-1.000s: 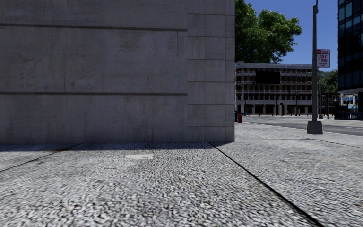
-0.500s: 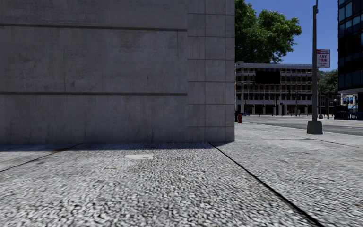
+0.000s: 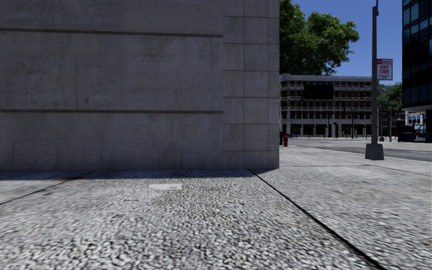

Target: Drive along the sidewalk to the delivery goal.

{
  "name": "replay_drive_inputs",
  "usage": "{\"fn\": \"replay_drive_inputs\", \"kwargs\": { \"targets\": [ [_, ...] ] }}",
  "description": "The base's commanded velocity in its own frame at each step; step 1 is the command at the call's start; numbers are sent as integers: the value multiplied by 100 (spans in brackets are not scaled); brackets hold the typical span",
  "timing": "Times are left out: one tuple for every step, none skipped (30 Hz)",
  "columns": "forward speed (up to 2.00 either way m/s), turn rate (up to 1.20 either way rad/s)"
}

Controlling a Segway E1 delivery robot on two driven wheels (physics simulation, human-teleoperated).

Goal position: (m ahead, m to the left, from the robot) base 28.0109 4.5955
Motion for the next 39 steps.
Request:
{"fn": "replay_drive_inputs", "kwargs": {
  "targets": [
    [72, 0],
    [69, 0],
    [66, 0],
    [68, -6],
    [78, -15],
    [103, -19],
    [114, -22],
    [118, -23],
    [123, -23],
    [126, -23],
    [128, -23],
    [128, -23],
    [128, -23],
    [129, -24],
    [129, -24],
    [129, -29],
    [129, -33],
    [129, -34],
    [129, -34],
    [129, -34],
    [130, -35],
    [130, -35],
    [130, -35],
    [130, -35],
    [130, -35],
    [130, -35],
    [130, -35],
    [131, -35],
    [132, -35],
    [132, -35],
    [134, -35],
    [136, -35],
    [138, -35],
    [138, -35],
    [139, -35],
    [141, -35],
    [141, -35],
    [141, -35],
    [141, -35]
  ]
}}
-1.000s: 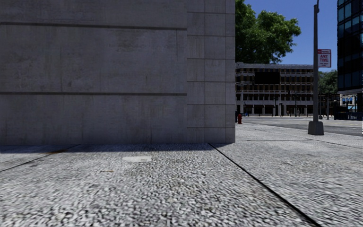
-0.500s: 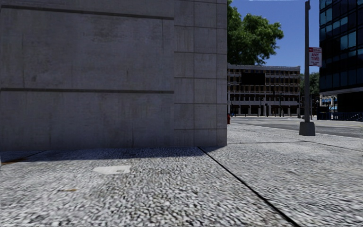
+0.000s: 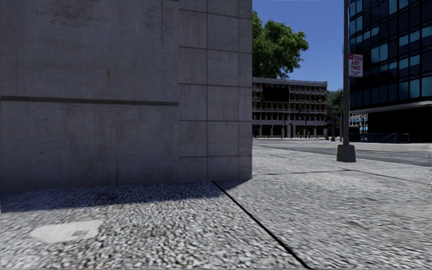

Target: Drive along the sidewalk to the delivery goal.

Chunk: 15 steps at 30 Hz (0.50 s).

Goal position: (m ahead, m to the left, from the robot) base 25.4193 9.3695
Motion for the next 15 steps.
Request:
{"fn": "replay_drive_inputs", "kwargs": {
  "targets": [
    [142, -35],
    [143, -35],
    [145, -35],
    [145, -35],
    [147, -35],
    [148, -35],
    [150, -35],
    [152, -35],
    [153, -35],
    [153, -35],
    [153, -35],
    [153, -35],
    [153, -35],
    [153, -35],
    [154, -35]
  ]
}}
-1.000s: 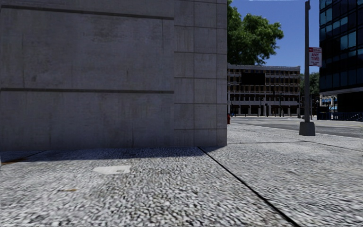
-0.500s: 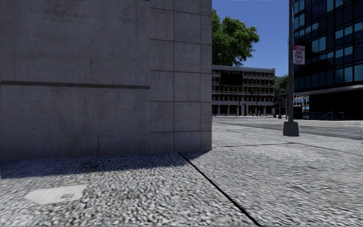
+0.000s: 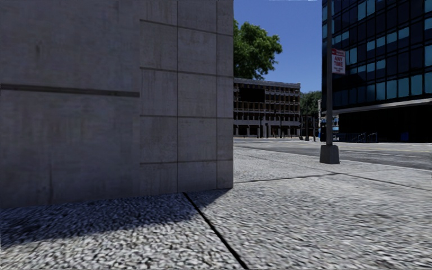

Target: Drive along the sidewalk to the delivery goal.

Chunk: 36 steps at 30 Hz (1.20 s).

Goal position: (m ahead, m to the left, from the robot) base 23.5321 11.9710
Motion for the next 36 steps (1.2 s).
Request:
{"fn": "replay_drive_inputs", "kwargs": {
  "targets": [
    [155, -35],
    [155, -35],
    [155, -35],
    [155, -35],
    [155, -40],
    [155, -44],
    [155, -44],
    [155, -50],
    [155, -52],
    [155, -52],
    [155, -52],
    [155, -52],
    [155, -52],
    [156, -52],
    [156, -52],
    [156, -52],
    [156, -52],
    [156, -52],
    [156, -52],
    [156, -52],
    [156, -52],
    [157, -52],
    [159, -52],
    [160, -43],
    [167, -31],
    [175, -17],
    [183, -10],
    [185, -8],
    [186, -8],
    [186, -8],
    [186, -8],
    [186, -8],
    [188, -8],
    [188, -8],
    [192, 0],
    [200, 0]
  ]
}}
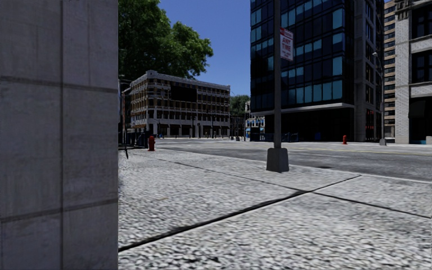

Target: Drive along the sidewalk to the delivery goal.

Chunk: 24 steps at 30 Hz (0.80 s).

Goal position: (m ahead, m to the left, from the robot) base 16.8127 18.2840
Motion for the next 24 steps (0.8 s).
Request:
{"fn": "replay_drive_inputs", "kwargs": {
  "targets": [
    [200, 0],
    [200, 0],
    [200, 0],
    [200, 0],
    [200, 0],
    [200, 0],
    [200, 0],
    [200, 0],
    [200, 0],
    [200, 0],
    [200, 0],
    [200, 0],
    [200, 0],
    [200, 0],
    [200, 0],
    [200, 0],
    [200, 0],
    [200, 0],
    [200, 0],
    [200, 0],
    [200, 0],
    [200, 0],
    [200, 0],
    [200, 5]
  ]
}}
